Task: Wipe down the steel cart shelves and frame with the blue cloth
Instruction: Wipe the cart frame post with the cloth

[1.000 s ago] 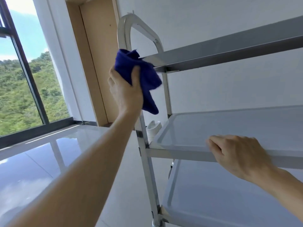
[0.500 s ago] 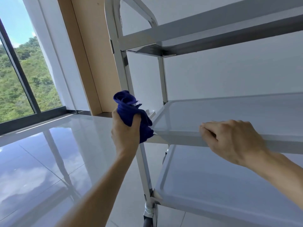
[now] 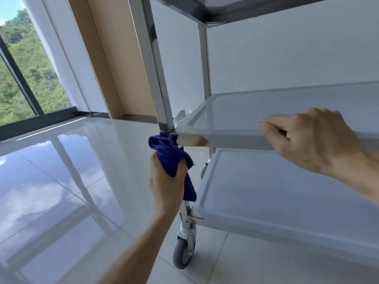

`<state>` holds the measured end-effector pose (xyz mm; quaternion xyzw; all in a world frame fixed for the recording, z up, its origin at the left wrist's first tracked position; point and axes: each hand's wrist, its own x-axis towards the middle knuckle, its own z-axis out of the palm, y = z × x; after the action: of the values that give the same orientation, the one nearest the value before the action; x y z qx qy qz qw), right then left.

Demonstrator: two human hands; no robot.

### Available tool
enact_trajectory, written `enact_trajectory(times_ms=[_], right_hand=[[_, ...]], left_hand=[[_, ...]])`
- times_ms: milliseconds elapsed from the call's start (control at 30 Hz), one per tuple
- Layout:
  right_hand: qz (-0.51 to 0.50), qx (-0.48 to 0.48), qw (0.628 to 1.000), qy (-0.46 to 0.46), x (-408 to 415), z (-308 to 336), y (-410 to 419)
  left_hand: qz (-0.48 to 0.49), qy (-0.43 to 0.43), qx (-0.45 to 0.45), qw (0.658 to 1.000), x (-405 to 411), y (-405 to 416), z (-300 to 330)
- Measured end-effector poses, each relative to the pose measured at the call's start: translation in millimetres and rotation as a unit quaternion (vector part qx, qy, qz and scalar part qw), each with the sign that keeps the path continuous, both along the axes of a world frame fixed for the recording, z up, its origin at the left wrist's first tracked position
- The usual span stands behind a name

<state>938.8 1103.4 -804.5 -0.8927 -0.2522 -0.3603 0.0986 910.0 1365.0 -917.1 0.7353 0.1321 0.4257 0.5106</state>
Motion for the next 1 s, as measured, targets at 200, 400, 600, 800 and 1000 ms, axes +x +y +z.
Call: enact_trajectory(times_ms=[200,400,600,800,1000], right_hand=[[0.005,0.022,1.0,-0.009,4,0,1],[0.013,0.026,0.999,-0.021,4,-2,2],[0.003,0.022,1.0,-0.003,-1,-3,3],[0.007,0.027,1.0,0.008,-5,-2,0],[0.006,0.01,1.0,0.016,-13,-4,-9]], left_hand=[[0.002,0.073,-0.023,0.997,3,-4,-50],[-0.025,0.176,-0.051,0.983,-7,-10,-110],[-0.006,0.242,0.038,0.97,-20,2,-112],[-0.05,0.164,0.111,0.979,-55,-21,-83],[-0.198,0.25,0.237,0.918,-8,-73,-51]])
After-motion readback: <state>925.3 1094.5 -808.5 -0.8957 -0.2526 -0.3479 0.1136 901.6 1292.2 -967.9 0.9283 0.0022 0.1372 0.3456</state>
